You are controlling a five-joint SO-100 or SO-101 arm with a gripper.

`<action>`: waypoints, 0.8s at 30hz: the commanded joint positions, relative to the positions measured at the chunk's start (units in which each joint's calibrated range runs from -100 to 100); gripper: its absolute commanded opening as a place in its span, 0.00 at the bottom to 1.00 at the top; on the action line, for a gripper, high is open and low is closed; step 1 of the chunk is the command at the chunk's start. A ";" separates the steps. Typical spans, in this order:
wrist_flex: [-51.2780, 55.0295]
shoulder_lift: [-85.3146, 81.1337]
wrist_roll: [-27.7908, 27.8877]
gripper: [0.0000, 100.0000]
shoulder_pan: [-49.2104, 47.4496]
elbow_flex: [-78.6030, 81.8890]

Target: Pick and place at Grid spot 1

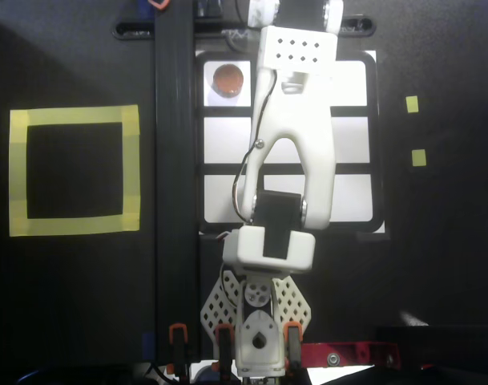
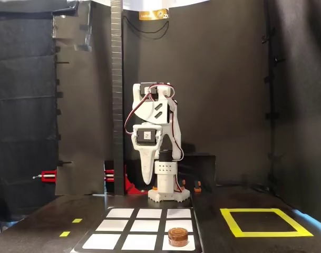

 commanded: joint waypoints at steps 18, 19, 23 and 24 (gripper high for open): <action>-47.25 -67.48 -0.49 0.00 -6.95 71.22; -48.41 -71.94 -0.49 0.00 -6.95 75.25; -50.23 -85.25 -0.44 0.00 -6.95 87.08; -50.48 -88.25 -0.44 0.00 -6.95 89.83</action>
